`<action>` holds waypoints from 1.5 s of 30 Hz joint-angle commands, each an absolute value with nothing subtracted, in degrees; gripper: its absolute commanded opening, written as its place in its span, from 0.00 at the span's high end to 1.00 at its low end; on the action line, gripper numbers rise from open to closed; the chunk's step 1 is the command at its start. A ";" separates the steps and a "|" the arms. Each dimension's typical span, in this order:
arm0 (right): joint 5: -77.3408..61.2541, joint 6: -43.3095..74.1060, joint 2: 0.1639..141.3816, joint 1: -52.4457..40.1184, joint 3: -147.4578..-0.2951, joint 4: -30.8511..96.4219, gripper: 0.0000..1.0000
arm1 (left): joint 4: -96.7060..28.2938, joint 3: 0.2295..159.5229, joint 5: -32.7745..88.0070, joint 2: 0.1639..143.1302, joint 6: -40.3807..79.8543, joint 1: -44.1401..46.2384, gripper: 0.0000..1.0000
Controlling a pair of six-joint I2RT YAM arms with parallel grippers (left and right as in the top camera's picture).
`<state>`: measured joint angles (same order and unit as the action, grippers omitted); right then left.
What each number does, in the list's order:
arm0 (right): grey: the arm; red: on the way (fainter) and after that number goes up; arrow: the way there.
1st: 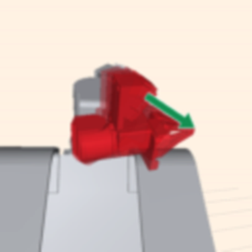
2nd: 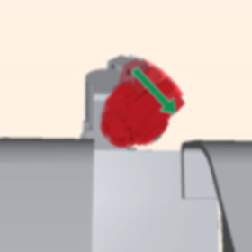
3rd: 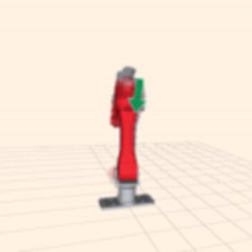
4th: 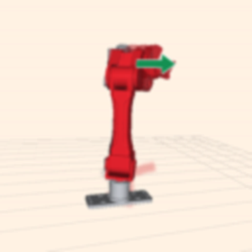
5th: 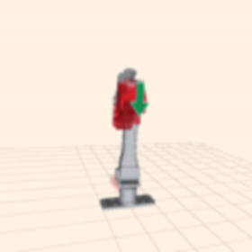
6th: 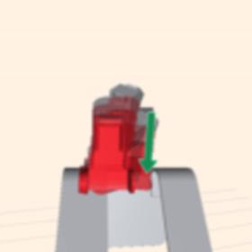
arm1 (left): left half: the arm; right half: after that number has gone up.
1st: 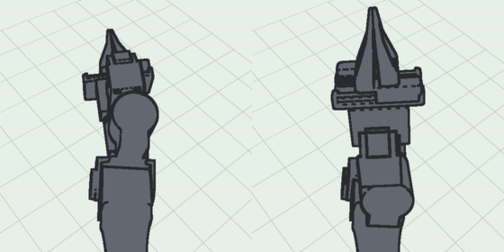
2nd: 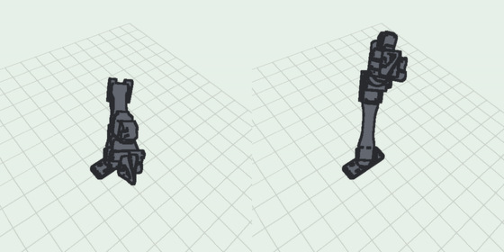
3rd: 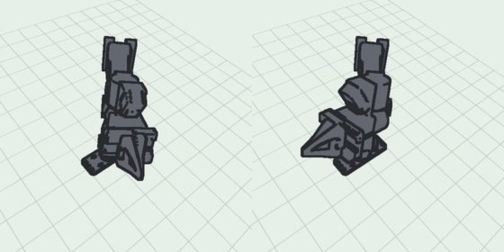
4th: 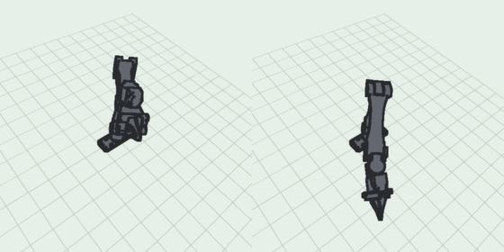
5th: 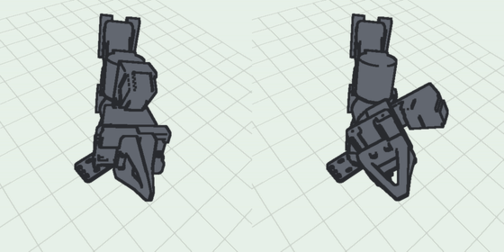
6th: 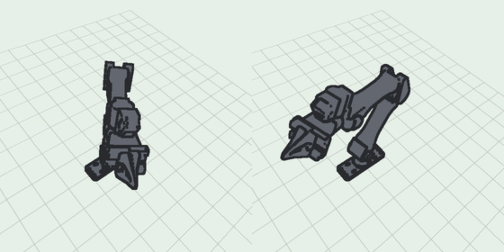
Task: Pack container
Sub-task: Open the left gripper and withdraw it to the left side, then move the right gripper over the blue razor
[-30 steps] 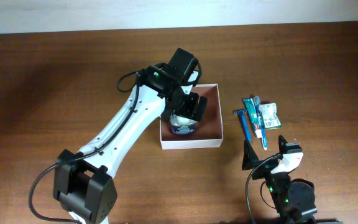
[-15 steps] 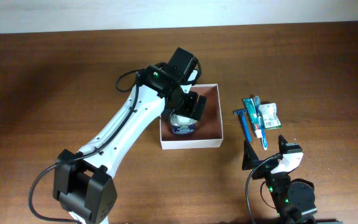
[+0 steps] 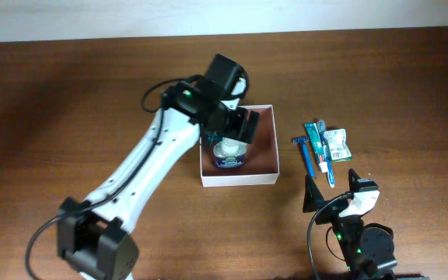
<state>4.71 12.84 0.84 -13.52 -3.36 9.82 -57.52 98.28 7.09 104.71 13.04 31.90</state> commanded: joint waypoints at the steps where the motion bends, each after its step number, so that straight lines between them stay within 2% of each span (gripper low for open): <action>1: 5.19 12.25 0.36 -13.10 -2.81 9.82 0.01 | -57.23 99.94 6.68 98.15 11.92 28.47 0.01; 10: 5.19 12.25 0.36 -13.10 -2.81 9.80 0.02 | -59.77 99.92 -10.22 90.08 11.92 16.78 0.01; 16: 5.19 12.27 0.36 -13.10 -2.81 9.80 0.02 | -60.07 99.92 -10.96 89.97 11.94 11.92 0.01; 42: 4.25 14.44 0.36 -13.10 -3.09 7.07 0.02 | -60.07 99.92 -10.96 89.97 11.94 11.84 0.01; 45: 4.71 14.39 0.58 -13.08 -7.31 14.33 0.01 | -60.07 99.92 -10.96 89.97 11.92 11.84 0.01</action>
<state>4.67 13.52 0.84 -13.52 -3.81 10.15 -59.99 99.13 -10.13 90.28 12.86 12.03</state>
